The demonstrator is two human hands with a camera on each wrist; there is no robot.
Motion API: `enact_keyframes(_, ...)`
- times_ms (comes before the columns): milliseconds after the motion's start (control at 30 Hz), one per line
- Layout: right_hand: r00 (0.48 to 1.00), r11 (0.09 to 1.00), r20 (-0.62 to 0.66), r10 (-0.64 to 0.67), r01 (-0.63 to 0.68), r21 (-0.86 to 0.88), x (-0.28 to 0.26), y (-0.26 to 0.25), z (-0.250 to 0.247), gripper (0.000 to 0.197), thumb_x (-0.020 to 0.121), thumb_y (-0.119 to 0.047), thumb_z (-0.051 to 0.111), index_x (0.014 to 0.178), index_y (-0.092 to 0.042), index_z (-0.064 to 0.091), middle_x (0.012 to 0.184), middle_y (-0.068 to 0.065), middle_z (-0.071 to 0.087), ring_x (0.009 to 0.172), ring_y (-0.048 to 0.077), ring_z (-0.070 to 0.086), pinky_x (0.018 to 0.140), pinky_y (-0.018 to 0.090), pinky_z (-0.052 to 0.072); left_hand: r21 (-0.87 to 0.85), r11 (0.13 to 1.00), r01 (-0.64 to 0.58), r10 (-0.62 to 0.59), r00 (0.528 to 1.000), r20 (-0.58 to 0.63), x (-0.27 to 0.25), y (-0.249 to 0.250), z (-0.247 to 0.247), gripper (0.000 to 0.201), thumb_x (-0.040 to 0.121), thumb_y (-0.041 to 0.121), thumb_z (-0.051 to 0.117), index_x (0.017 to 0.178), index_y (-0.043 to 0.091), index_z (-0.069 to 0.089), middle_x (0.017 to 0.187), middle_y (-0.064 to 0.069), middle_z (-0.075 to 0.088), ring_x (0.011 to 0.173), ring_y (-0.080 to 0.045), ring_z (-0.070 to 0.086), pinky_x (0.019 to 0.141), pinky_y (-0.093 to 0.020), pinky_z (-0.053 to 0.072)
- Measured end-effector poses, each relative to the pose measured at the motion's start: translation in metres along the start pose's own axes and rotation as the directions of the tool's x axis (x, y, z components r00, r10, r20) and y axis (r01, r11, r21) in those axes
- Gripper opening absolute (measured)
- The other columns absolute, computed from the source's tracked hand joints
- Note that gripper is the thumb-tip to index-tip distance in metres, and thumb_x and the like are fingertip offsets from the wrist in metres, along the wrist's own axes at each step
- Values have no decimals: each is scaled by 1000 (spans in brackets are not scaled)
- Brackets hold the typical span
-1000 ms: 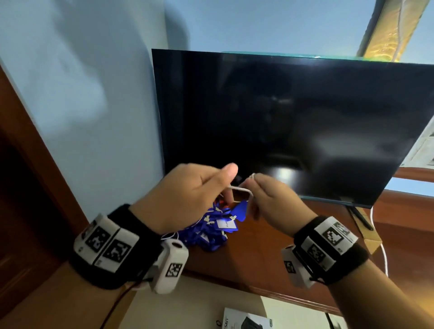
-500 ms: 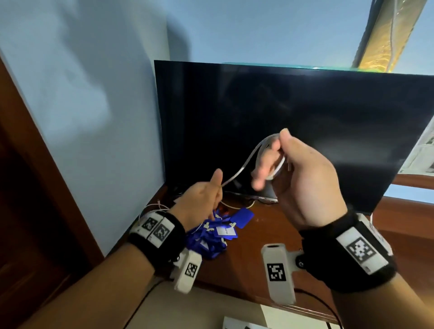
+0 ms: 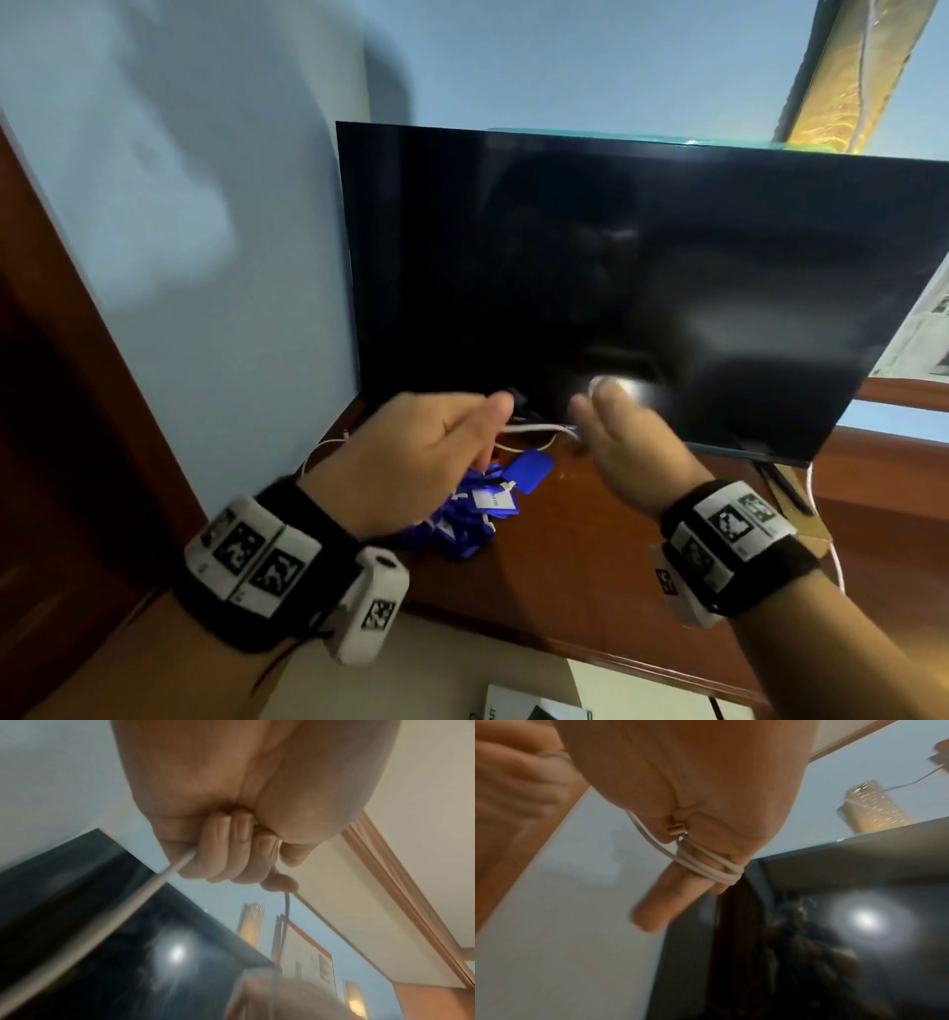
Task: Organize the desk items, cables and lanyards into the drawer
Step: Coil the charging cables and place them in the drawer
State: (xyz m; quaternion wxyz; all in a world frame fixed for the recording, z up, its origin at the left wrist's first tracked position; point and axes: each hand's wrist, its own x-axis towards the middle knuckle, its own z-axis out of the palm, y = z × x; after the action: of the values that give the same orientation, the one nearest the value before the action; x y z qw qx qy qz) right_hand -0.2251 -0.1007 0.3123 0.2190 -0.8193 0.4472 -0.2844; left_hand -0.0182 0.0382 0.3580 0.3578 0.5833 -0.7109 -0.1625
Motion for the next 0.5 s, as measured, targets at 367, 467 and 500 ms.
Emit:
enact_keyframes(367,965,515,84,-247,58,855,-35,-82,-22,62,105,-42,40,58,-5,60,31,6,35,32,16,40,71,32,51,-44,987,157,-162,977,-139,70,-56,-8,69,101,74,15,60,21,32,54,6,27,50,-15,27,61,-35,32)
enact_keyframes(467,967,363,-97,-236,181,914,-26,-95,-39,48,107,-34,37,68,-11,49,40,11,46,39,27,46,78,36,53,-231,939,254,-254,967,27,55,-81,30,70,91,86,15,59,26,30,56,6,24,51,-17,23,55,-38,33)
enact_keyframes(500,969,292,-141,-205,198,936,-22,-95,-45,44,109,-33,35,73,-11,48,48,14,56,48,31,57,80,36,55,-279,919,277,-265,961,81,47,-88,43,70,88,89,17,59,27,30,57,6,24,52,-18,23,52,-37,33)
